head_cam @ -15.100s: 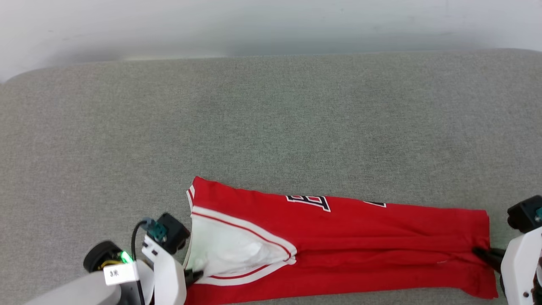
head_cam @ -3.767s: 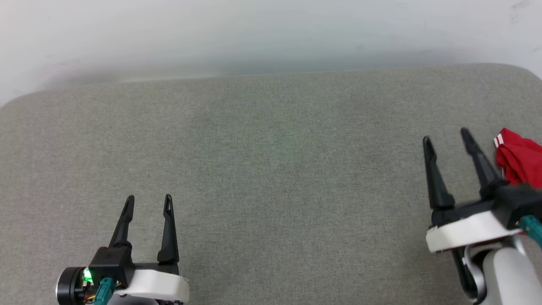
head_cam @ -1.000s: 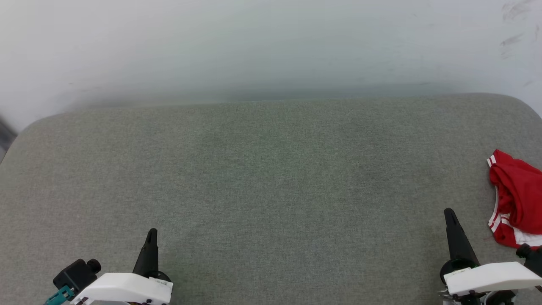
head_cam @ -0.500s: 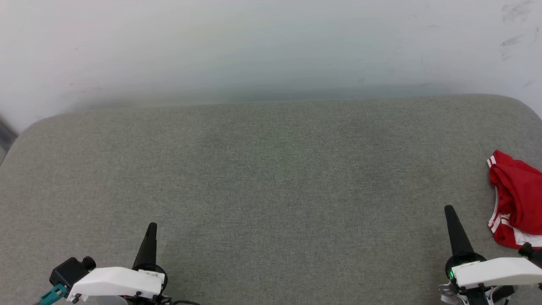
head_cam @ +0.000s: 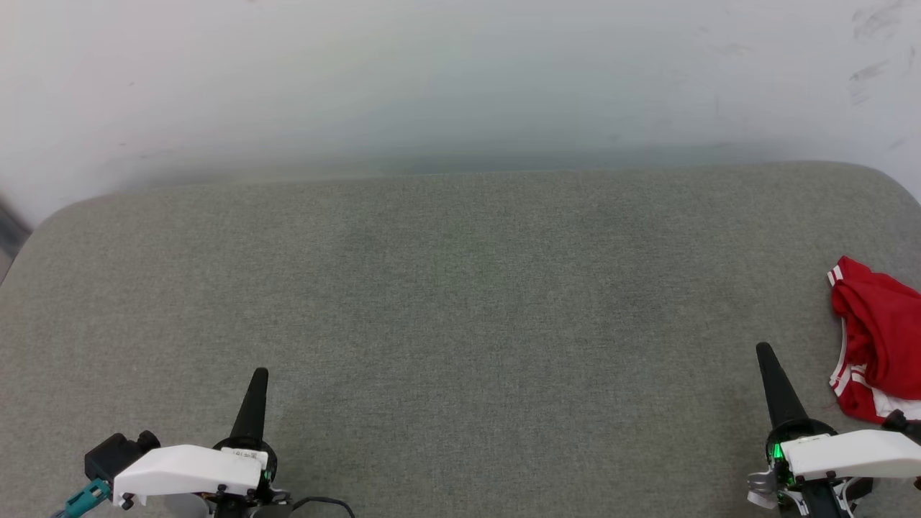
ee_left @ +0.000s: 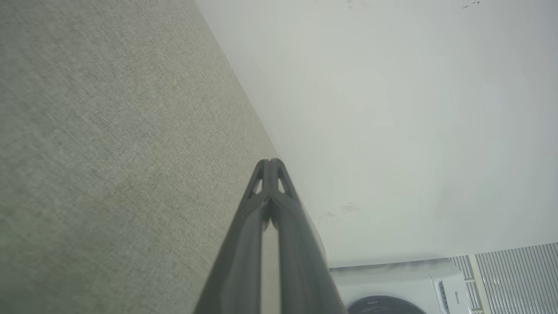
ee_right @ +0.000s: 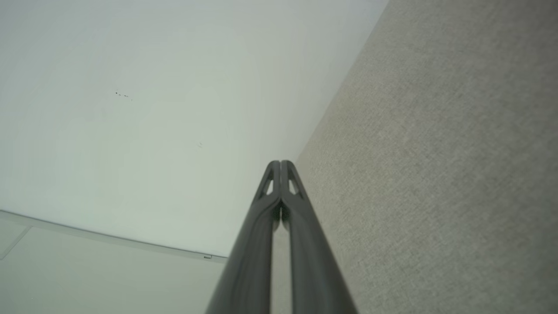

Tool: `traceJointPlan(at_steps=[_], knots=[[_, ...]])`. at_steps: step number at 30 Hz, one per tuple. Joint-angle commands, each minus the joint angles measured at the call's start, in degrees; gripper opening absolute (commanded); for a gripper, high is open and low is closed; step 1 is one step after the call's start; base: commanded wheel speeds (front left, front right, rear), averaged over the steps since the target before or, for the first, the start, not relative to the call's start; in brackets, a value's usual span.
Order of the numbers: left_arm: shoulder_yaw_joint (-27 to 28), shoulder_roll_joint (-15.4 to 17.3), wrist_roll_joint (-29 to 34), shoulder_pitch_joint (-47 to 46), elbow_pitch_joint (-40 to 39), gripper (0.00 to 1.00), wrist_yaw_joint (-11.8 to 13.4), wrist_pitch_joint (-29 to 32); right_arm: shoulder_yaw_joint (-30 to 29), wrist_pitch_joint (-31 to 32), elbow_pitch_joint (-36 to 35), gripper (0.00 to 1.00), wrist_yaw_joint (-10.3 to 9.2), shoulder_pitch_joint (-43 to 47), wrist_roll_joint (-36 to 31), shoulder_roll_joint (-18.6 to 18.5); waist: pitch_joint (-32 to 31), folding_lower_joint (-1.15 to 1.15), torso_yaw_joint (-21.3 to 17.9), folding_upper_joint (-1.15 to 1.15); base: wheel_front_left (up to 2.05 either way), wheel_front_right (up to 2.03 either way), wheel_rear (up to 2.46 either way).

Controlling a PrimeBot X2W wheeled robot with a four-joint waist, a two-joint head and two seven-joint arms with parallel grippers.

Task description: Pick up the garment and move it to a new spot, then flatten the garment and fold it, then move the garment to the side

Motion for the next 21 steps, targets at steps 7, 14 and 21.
traceJointPlan(at_steps=[7,14,21], knots=[[0.65,0.05,-4.36,-1.60,0.09,0.00,-0.65,1.10,-0.38,1.13,0.27,0.00,-0.01,-1.61,4.32,-0.38,-0.08,-0.01,0.02,0.00,0.00,0.00,0.00],[0.93,0.05,-8.01,-2.03,0.43,0.00,-0.90,2.02,-0.67,2.08,0.70,0.00,-0.01,-2.14,7.84,-0.32,-0.17,-0.01,0.05,0.00,0.00,0.00,0.00],[1.18,0.05,-11.47,-2.59,0.76,0.00,-1.27,2.93,-0.93,3.01,1.09,0.00,-0.01,-2.50,11.15,-0.24,-0.26,-0.01,0.07,0.00,0.00,0.00,0.00]])
